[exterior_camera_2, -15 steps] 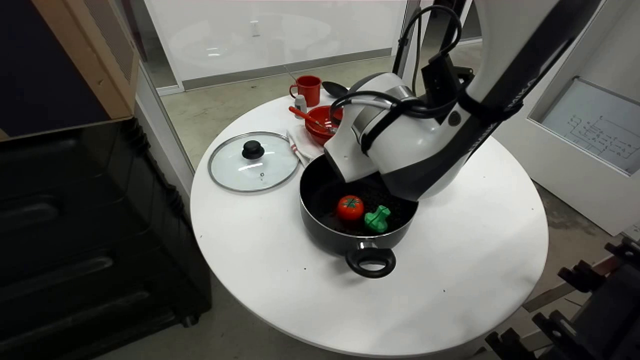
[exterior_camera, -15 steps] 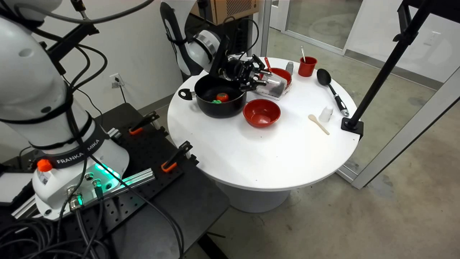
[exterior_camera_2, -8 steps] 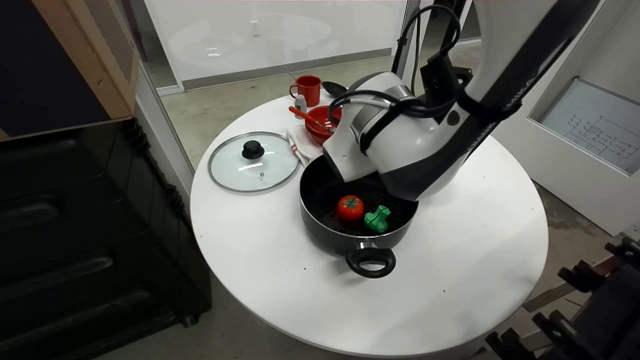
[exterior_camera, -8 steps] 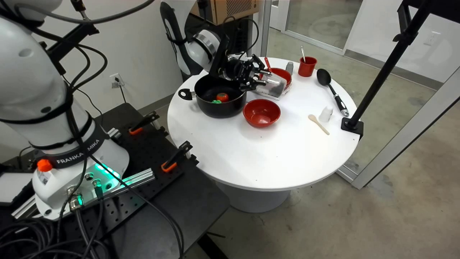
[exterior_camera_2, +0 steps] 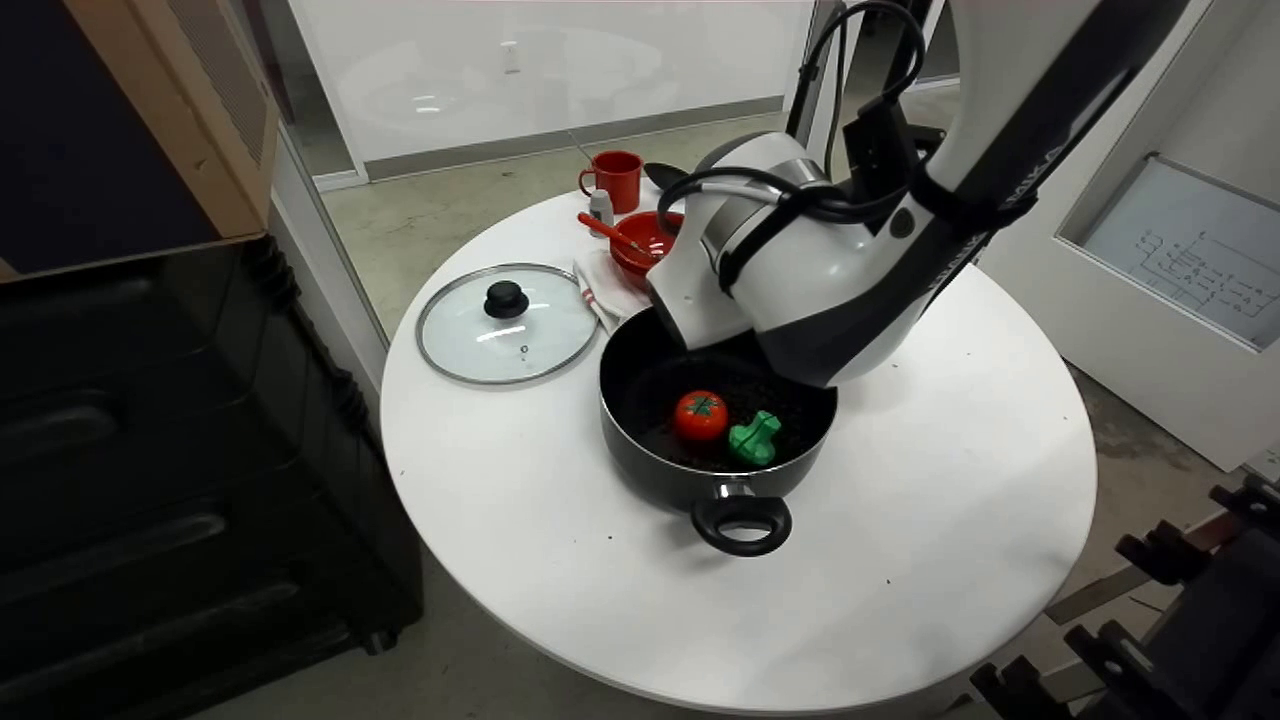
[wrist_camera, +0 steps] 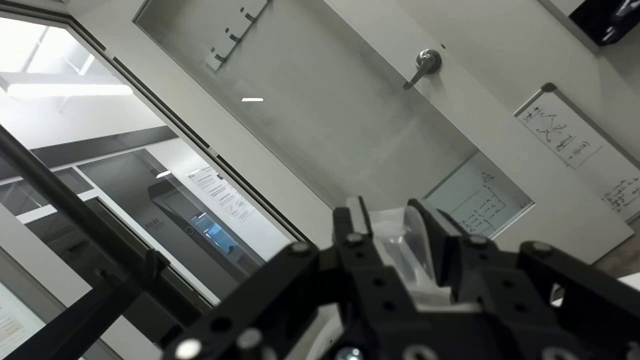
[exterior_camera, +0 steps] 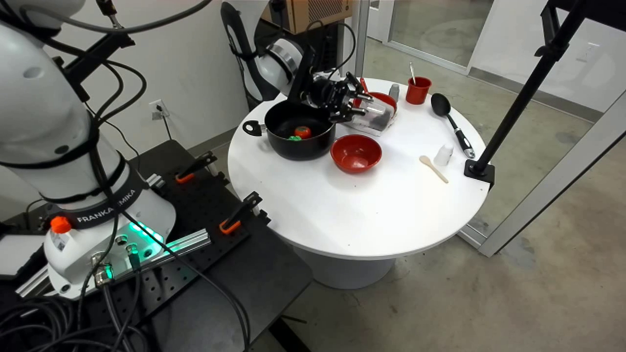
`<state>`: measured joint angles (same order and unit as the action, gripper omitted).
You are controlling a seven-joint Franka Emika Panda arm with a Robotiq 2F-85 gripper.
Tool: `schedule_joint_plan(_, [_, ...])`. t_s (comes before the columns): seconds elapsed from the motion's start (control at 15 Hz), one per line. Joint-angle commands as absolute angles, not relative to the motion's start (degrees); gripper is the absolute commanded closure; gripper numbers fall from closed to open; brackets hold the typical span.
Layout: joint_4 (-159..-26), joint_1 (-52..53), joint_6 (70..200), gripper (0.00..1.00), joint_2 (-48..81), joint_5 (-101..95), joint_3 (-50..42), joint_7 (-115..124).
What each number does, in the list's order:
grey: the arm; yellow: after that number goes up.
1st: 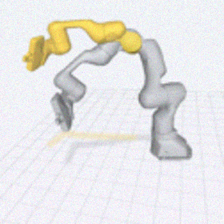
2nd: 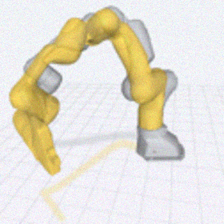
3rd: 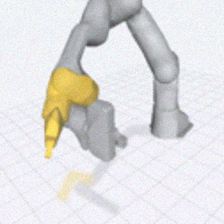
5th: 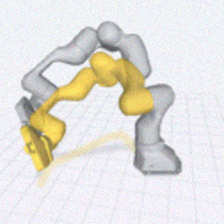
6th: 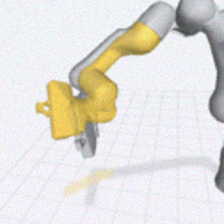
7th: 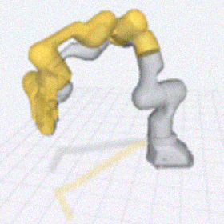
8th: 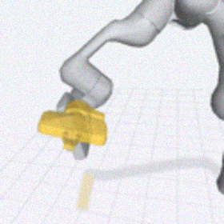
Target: Pour some of the things in the jug into the bowl
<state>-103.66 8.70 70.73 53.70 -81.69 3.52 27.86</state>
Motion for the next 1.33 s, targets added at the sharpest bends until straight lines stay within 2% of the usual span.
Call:
schedule_joint_plan(0.0, [-101.04,9.3,67.36,0.93,54.99,-81.34,3.14,29.07])
schedule_joint_plan(1.27, [-93.35,10.65,57.43,0.93,63.98,-83.67,1.8,29.36])
